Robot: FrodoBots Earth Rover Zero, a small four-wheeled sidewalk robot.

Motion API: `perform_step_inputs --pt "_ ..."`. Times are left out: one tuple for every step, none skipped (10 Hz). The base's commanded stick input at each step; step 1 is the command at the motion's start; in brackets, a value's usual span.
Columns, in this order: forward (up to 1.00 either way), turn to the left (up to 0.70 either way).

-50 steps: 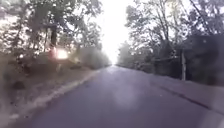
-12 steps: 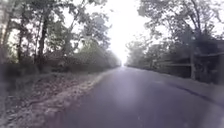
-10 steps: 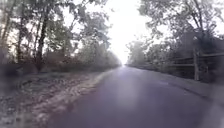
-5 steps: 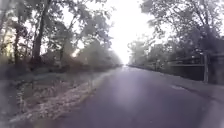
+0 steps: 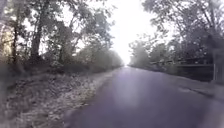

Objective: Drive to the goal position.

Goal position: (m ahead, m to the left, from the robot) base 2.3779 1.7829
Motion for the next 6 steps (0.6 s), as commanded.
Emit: perform_step_inputs --pt "1.0 0.0" --pt "1.0 0.0" --pt "1.0 0.0" --pt "1.0 0.0" --pt "1.0 0.0" --pt "1.0 0.0"
